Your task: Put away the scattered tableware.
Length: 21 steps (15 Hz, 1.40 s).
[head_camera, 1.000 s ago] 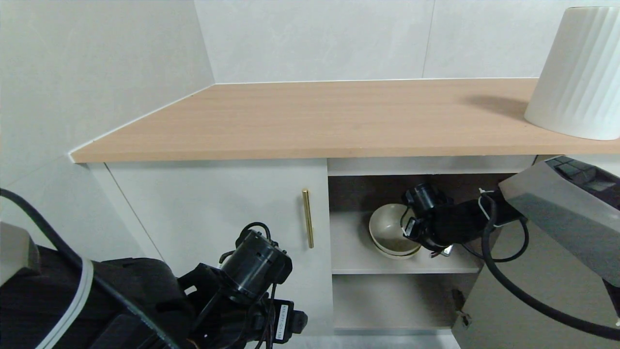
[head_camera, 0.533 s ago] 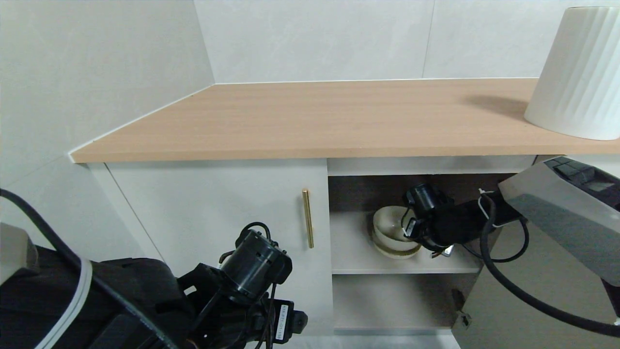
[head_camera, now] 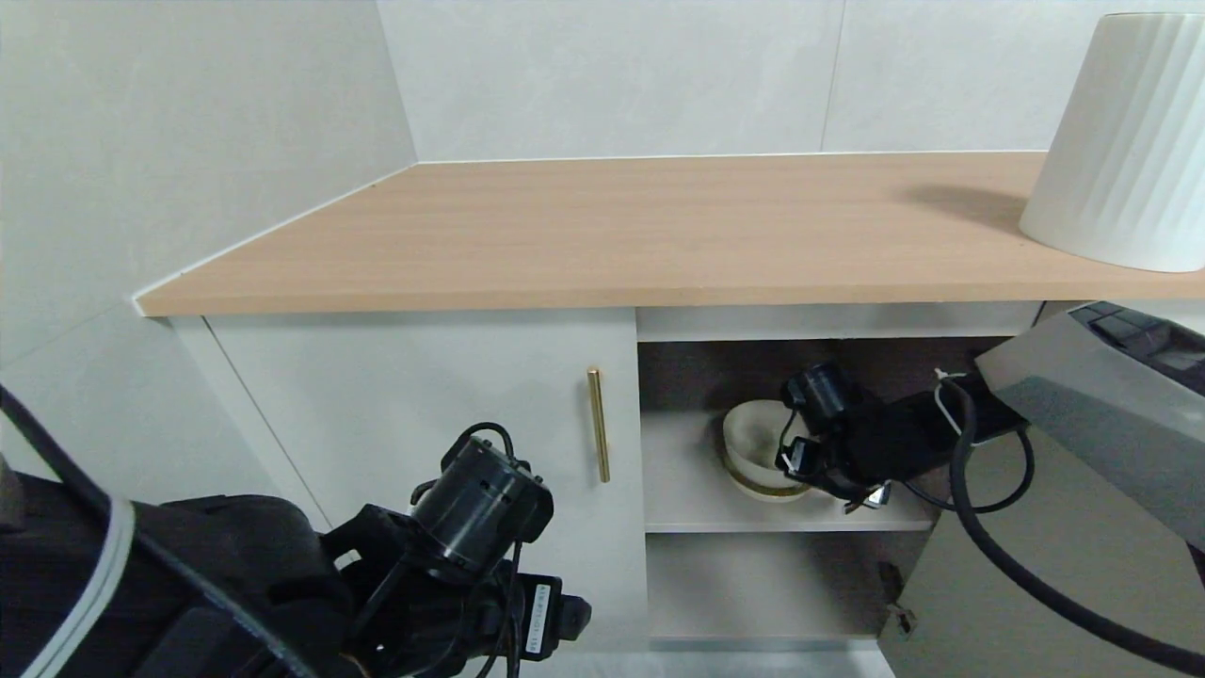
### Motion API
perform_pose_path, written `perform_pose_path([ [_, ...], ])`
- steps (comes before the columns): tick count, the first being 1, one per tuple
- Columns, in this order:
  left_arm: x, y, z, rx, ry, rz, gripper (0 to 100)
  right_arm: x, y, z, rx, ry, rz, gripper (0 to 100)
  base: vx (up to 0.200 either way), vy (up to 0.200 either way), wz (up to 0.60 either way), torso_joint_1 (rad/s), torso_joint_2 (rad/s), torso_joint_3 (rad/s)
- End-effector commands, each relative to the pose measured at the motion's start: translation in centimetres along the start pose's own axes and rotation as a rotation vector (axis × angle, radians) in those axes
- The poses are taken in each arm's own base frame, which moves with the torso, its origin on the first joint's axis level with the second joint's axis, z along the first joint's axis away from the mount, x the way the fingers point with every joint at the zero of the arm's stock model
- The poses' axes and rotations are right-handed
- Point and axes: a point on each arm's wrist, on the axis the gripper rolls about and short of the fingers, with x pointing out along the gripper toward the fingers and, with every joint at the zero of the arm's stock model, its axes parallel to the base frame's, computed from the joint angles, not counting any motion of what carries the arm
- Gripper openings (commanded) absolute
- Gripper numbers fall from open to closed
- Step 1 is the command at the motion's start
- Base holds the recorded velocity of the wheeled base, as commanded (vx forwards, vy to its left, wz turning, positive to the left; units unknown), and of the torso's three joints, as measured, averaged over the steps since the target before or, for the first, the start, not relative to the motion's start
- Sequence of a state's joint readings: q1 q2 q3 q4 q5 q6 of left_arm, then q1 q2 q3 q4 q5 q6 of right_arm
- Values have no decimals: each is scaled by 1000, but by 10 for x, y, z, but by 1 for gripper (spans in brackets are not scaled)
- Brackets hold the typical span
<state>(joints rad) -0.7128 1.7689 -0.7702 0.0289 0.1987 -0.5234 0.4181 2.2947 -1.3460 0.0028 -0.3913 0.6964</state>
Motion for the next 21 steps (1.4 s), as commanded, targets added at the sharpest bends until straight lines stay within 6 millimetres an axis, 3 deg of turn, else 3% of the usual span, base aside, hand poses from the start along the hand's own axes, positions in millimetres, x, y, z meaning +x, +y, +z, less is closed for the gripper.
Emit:
perform_pose_path([
  [1,-26,11,7,-13,-59,-16,100,-34,0,-7,-92,34,77,100,0,0,0,0,0,0],
  [4,-51,24,10,-19,-108,-17,100,-73,-7,-19,-236,75,192,100,0,0,0,0,0,0],
  [7,-75,33,9,-30,-155,-31,100,-98,-15,-15,-286,-11,256,100,0,0,0,0,0,0],
  [8,-78,34,8,-30,-157,-32,100,-91,-13,-16,-286,-14,251,100,0,0,0,0,0,0],
  [10,-86,39,8,-46,-179,-31,100,-54,-11,-20,-259,-27,222,100,0,0,0,0,0,0],
  [12,-98,45,8,-44,-195,-27,100,-55,-15,-15,-241,-52,230,100,0,0,0,0,0,0],
  [15,-119,51,3,-43,-233,-42,100,-91,-30,-11,-320,-54,321,100,0,0,0,0,0,0],
  [17,-139,57,-3,-31,-294,-66,100,-133,-53,-13,-442,-72,437,100,0,0,0,0,0,0],
  [19,-153,63,-11,-28,-312,-76,100,-169,-70,-17,-489,-48,454,100,0,0,0,0,0,0],
  [21,-163,67,-17,-35,-342,-90,100,-191,-84,-24,-511,15,436,100,0,0,0,0,0,0],
])
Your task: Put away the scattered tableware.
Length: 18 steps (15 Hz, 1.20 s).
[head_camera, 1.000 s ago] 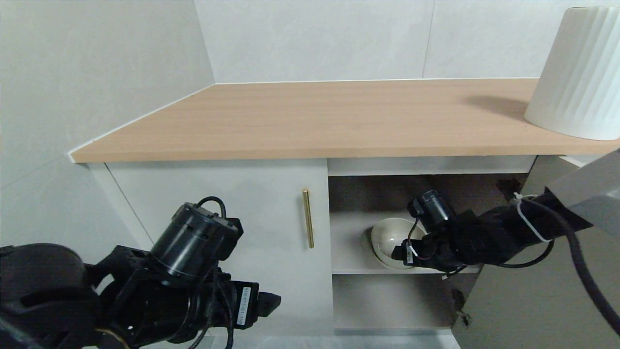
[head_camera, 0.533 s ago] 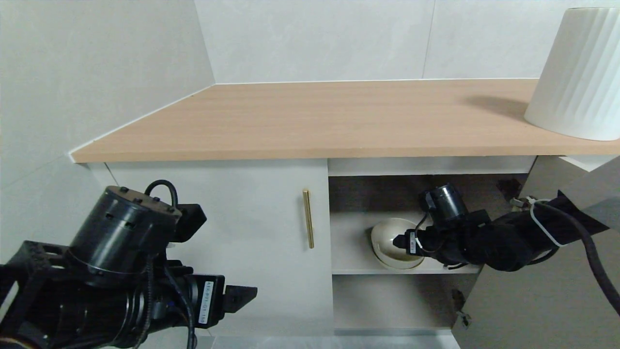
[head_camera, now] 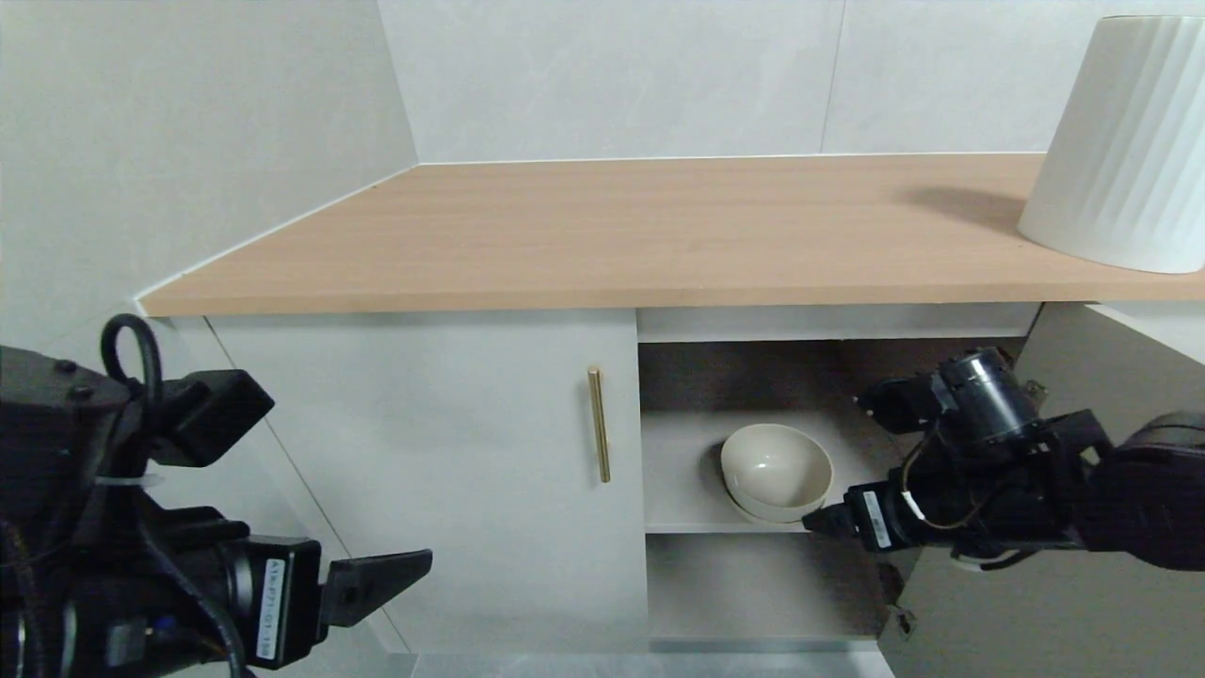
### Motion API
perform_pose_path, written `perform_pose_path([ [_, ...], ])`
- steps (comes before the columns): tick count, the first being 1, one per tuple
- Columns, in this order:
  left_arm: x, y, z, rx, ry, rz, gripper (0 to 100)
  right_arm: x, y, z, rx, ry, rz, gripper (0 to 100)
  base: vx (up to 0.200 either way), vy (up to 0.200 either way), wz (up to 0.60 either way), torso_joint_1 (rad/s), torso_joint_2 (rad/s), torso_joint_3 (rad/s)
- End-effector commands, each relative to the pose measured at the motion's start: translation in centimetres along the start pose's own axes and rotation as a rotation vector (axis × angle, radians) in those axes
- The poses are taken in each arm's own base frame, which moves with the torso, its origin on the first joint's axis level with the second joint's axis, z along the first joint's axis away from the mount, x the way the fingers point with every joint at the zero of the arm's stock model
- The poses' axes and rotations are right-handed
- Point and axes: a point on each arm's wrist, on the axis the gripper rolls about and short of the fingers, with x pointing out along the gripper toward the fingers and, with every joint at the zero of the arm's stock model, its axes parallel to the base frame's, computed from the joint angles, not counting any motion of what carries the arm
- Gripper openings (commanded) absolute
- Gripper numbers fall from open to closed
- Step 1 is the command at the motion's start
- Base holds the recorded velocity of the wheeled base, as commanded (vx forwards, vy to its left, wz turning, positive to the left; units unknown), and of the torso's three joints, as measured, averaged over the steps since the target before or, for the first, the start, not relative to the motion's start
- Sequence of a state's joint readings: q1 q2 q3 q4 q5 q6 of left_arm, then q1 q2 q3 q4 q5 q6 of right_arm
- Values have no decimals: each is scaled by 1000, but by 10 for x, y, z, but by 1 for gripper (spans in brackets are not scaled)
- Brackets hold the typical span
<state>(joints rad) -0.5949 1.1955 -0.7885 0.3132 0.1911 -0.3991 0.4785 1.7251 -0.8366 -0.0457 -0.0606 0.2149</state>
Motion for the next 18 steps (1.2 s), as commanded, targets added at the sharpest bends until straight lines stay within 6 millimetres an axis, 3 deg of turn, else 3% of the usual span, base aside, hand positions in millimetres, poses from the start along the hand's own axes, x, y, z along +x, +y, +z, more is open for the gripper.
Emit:
perform_pose_path([
  [1,-21,5,-2,-14,-70,-29,100,-58,0,-9,-17,-47,38,100,0,0,0,0,0,0],
  [6,-19,4,0,-14,-75,-26,100,-96,-1,-25,23,-66,62,100,0,0,0,0,0,0],
  [10,6,0,-3,26,14,8,100,-100,-2,-28,24,-69,58,100,-50,0,0,1,1,1],
  [18,8,0,-4,28,24,10,100,-97,-4,-33,22,-55,33,100,-200,0,0,1,4,2],
])
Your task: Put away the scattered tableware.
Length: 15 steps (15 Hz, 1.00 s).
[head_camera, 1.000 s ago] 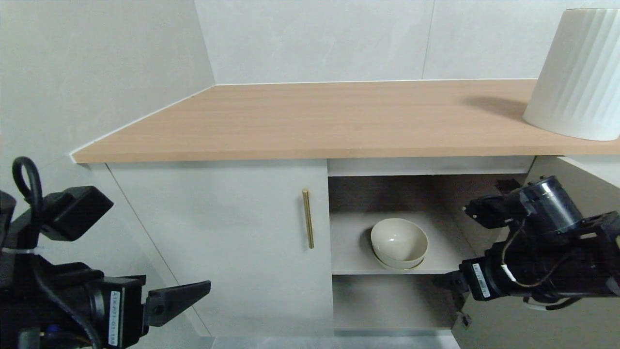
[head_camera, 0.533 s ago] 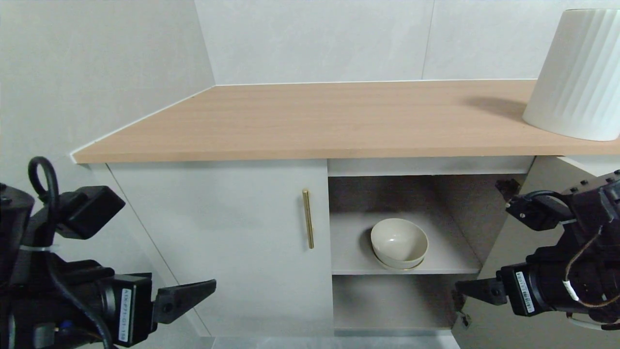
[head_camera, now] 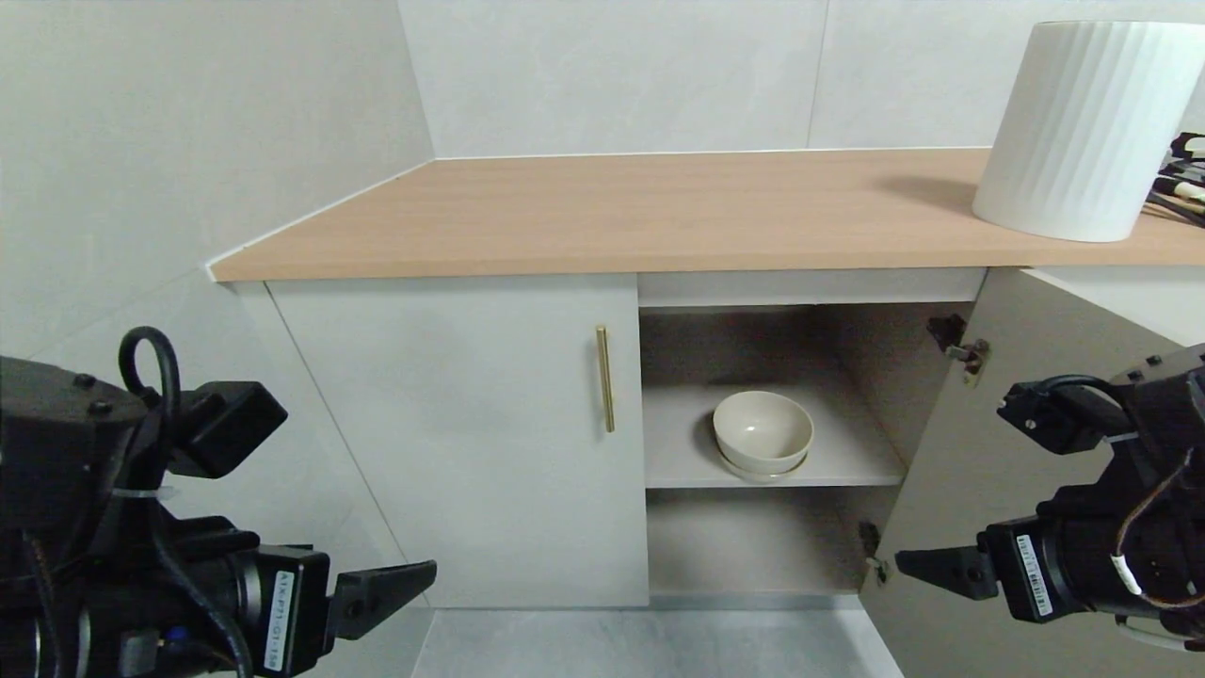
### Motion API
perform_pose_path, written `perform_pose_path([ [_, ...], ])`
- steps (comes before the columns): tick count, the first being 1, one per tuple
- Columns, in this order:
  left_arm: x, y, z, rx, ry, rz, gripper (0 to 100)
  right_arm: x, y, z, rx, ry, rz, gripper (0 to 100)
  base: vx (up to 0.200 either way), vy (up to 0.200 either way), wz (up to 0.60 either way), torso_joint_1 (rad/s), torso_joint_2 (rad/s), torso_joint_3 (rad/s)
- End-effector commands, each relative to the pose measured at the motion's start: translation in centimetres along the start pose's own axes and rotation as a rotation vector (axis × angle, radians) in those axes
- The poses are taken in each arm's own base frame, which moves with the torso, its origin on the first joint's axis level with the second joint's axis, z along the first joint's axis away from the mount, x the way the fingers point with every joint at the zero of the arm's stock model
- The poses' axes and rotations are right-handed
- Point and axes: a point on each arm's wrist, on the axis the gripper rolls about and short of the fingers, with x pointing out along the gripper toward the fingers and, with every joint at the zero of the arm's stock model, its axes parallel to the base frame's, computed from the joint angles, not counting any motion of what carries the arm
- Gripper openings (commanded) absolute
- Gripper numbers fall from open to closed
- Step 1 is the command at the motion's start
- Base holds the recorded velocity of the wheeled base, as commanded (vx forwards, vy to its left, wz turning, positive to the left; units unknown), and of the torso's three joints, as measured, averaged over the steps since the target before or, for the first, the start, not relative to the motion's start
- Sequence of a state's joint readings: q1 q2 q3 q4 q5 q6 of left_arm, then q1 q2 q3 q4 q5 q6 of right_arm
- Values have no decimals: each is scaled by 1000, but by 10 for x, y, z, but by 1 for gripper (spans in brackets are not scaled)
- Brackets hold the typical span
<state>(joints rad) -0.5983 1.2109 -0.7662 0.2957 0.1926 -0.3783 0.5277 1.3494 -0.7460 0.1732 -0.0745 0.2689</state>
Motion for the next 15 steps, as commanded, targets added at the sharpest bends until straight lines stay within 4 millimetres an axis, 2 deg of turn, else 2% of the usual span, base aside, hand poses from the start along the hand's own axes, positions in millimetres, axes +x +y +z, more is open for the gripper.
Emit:
perform_pose_path([
  [1,2,0,0,1,6,3,100,1,0,-1,-1,8,-3,100,-200,0,0,2,2,-2],
  [9,2,0,-1,2,9,3,100,3,-1,-3,-2,17,-5,100,-200,0,0,1,2,1],
  [15,2,0,-1,2,7,3,100,3,-1,-4,-4,20,-6,100,0,0,0,0,0,0],
])
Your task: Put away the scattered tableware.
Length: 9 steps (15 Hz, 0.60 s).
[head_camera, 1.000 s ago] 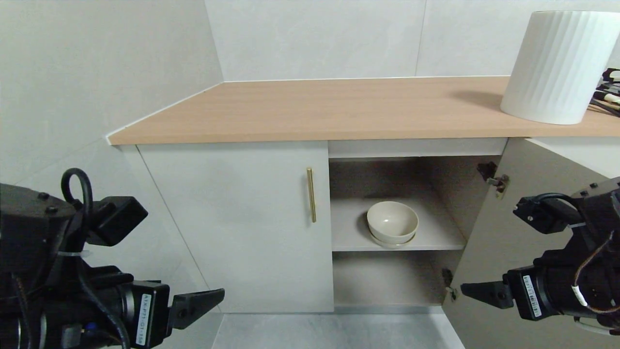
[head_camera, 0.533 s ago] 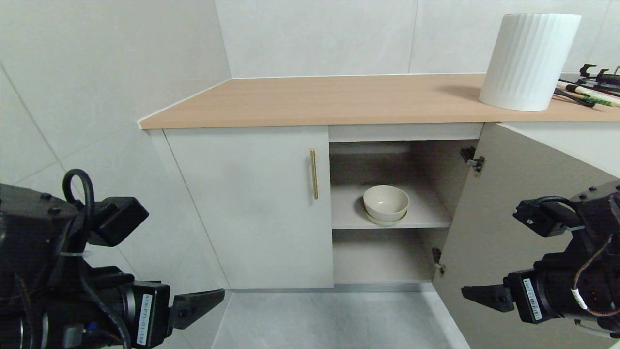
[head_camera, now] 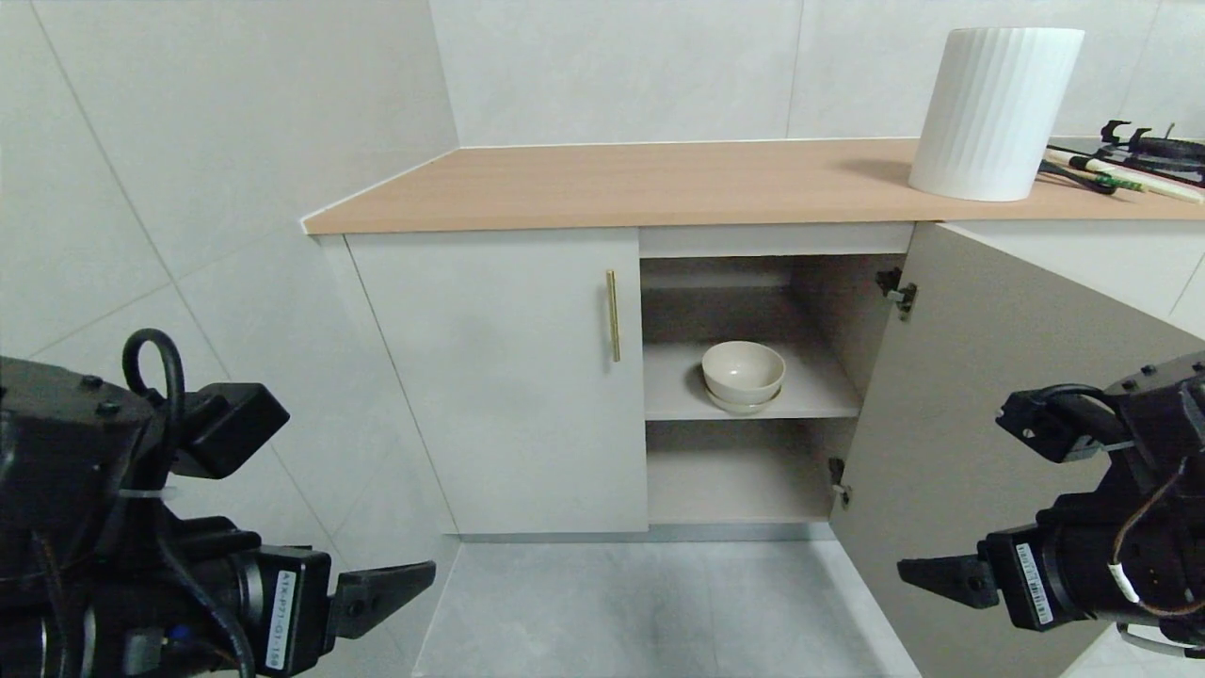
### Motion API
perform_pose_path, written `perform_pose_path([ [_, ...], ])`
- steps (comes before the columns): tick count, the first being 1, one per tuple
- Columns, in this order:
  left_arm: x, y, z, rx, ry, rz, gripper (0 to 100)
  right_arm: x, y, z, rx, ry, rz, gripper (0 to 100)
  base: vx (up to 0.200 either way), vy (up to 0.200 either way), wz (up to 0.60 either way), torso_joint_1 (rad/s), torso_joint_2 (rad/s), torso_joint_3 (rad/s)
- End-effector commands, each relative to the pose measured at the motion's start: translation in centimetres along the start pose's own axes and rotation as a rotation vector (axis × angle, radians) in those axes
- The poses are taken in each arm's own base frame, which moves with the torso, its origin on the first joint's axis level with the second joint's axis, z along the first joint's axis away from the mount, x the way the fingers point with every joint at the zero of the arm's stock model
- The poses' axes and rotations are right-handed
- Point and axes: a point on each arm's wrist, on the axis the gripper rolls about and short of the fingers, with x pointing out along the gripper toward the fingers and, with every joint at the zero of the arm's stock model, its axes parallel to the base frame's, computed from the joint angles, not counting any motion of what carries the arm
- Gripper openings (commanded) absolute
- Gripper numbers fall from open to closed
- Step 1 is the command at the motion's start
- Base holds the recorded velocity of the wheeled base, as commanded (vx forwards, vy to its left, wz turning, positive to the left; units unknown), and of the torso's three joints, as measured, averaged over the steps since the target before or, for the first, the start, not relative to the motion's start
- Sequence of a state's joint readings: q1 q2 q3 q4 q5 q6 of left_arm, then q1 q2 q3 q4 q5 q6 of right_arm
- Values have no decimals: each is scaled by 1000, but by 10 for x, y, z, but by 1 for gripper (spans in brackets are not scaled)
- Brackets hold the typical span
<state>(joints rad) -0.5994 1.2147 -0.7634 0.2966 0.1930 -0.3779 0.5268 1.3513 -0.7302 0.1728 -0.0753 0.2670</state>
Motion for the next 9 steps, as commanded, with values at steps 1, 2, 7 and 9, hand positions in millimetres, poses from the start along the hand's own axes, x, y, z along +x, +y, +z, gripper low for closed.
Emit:
perform_pose_path([
  [1,0,0,0,-1,1,0,100,1,0,0,-1,4,0,100,0,0,0,0,0,0],
  [2,0,0,0,-2,0,1,100,1,0,0,-3,4,0,100,0,0,0,0,0,0],
  [7,2,1,-2,9,9,7,100,-3,-1,-3,-9,-1,4,100,0,-80,0,1,2,-1],
  [9,1,1,-2,24,6,7,100,-11,-2,-6,-28,6,10,100,0,-200,0,0,2,2],
])
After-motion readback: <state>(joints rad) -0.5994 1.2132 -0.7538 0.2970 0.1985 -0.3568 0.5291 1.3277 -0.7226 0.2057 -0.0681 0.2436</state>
